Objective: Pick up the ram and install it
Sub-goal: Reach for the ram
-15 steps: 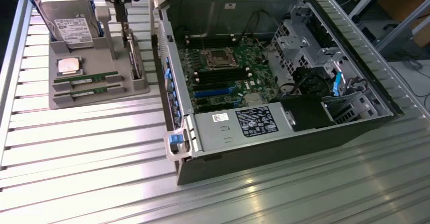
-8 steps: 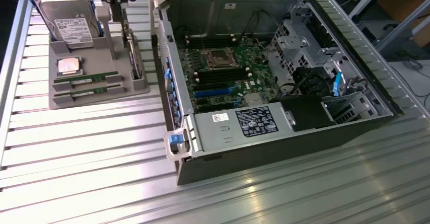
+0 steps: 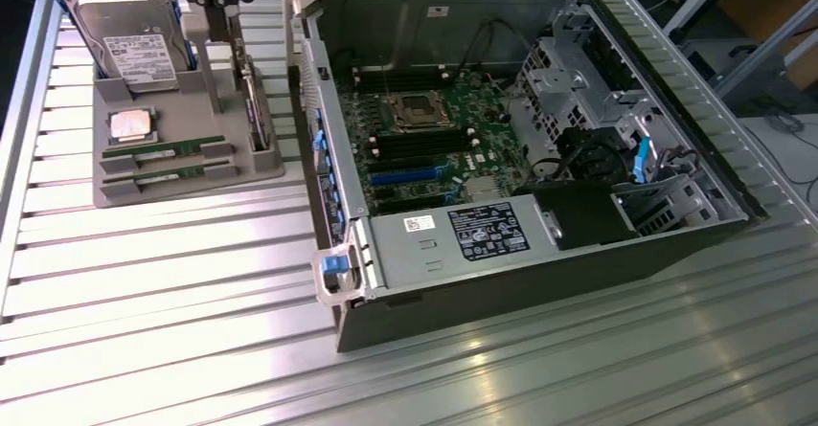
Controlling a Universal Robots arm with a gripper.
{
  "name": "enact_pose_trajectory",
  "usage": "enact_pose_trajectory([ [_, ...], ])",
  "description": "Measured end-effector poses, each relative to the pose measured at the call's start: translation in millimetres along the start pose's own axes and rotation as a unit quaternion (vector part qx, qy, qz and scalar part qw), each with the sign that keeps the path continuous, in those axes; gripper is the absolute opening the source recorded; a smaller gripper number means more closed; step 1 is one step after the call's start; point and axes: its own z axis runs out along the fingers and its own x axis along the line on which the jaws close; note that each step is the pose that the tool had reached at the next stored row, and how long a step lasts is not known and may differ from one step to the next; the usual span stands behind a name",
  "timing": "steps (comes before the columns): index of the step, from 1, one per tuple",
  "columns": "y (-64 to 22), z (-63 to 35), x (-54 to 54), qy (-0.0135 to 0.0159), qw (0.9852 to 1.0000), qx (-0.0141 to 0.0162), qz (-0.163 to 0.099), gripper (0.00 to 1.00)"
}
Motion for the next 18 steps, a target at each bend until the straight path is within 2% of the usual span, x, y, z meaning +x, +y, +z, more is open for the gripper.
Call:
enact_pose_trajectory([
  [18,-1.2,-0.4,15.3,0.0000,1.0000,0.0000,0.000,0.10],
])
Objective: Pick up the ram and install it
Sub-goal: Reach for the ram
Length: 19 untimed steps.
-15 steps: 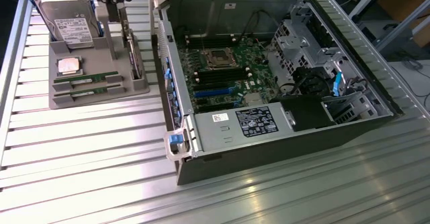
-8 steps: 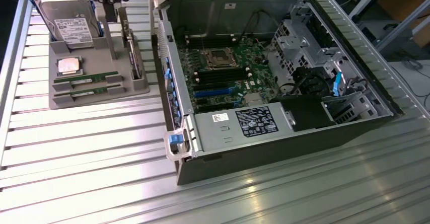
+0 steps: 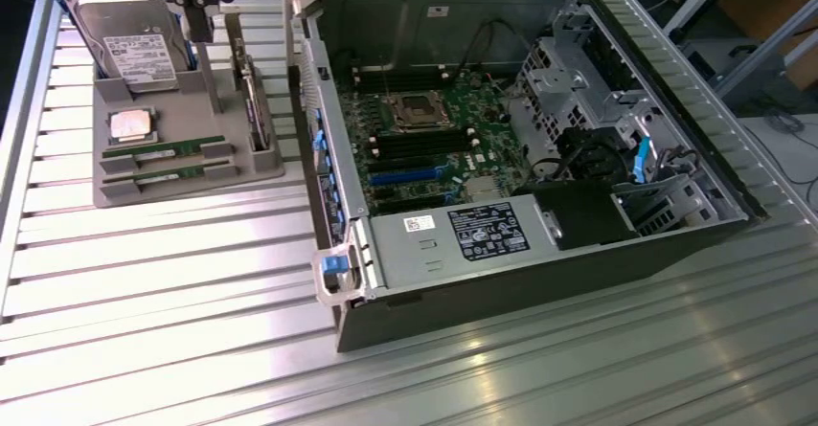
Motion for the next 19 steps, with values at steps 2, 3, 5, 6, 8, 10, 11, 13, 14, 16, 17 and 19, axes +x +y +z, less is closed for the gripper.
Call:
enact_pose_trajectory([
  [2,-0.1,0.0,1.5,0.0000,1.0000,0.0000,0.000,0.10],
  [3,-0.2,0.0,2.1,0.0000,1.0000,0.0000,0.000,0.10],
  [5,-0.4,-0.1,4.6,0.0000,1.0000,0.0000,0.000,0.10],
  [6,-0.4,-0.1,5.7,0.0000,1.0000,0.0000,0.000,0.10],
  [8,-0.6,-0.2,7.8,0.0000,1.0000,0.0000,0.000,0.10],
  [10,-0.7,-0.2,9.2,0.0000,1.0000,0.0000,0.000,0.10],
  [11,-0.7,-0.2,9.7,0.0000,1.0000,0.0000,0.000,0.10],
  [13,-0.9,-0.3,12.3,0.0000,1.0000,0.0000,0.000,0.10],
  [14,-1.0,-0.3,13.4,0.0000,1.0000,0.0000,0.000,0.10],
  [16,-1.1,-0.3,15.2,0.0000,1.0000,0.0000,0.000,0.10],
  [17,-1.2,-0.4,16.4,0.0000,1.0000,0.0000,0.000,0.10],
  [19,-1.3,-0.4,17.7,0.0000,1.0000,0.0000,0.000,0.10],
])
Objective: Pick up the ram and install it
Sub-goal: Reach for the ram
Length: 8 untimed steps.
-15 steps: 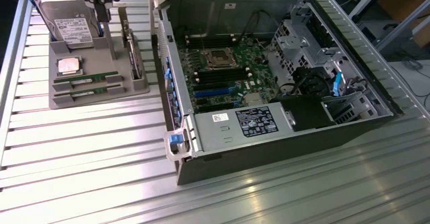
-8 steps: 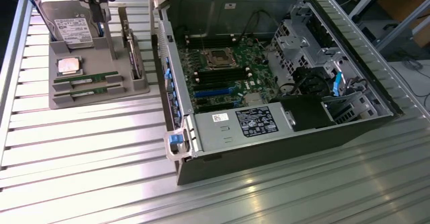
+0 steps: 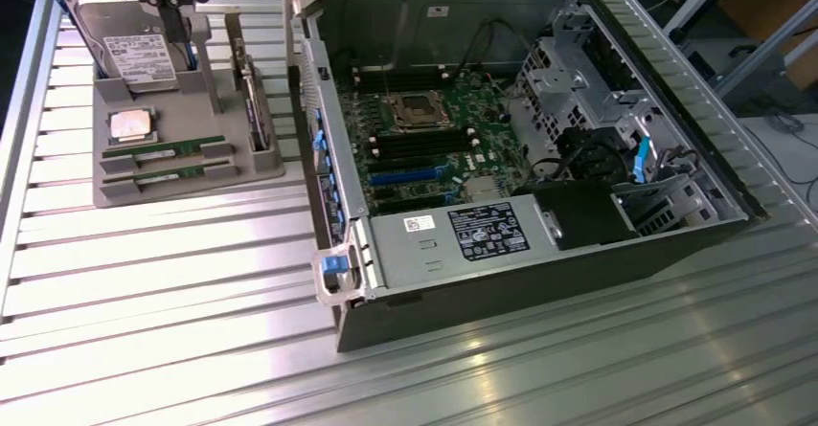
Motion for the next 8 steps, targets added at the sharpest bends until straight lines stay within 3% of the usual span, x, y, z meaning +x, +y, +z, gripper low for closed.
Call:
enact_pose_trajectory([
  [8,-0.1,-0.1,1.8,0.0000,1.0000,0.0000,0.000,0.10],
])
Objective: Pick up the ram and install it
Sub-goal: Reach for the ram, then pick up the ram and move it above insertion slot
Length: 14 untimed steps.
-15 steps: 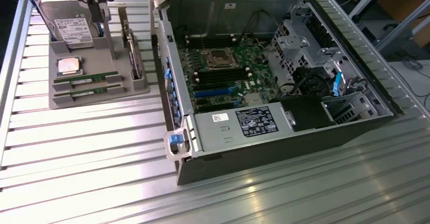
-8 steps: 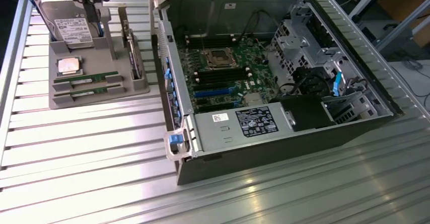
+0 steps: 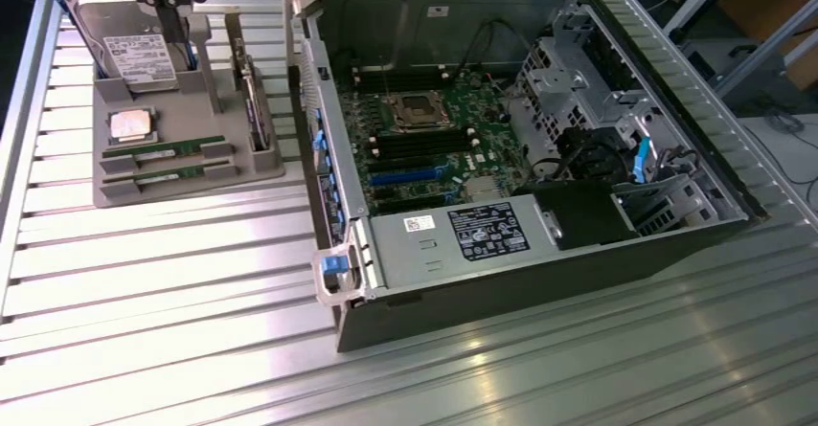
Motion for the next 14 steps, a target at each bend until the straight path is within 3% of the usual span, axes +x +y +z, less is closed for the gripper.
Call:
enact_pose_trajectory([
  [7,0.0,0.0,0.0,0.0003,1.0000,-0.0002,-0.007,0.10],
  [11,0.0,0.0,0.0,0.0012,0.9996,-0.0007,-0.029,0.10],
  [14,0.0,0.0,0.0,0.0023,0.9983,-0.0014,-0.058,0.10],
])
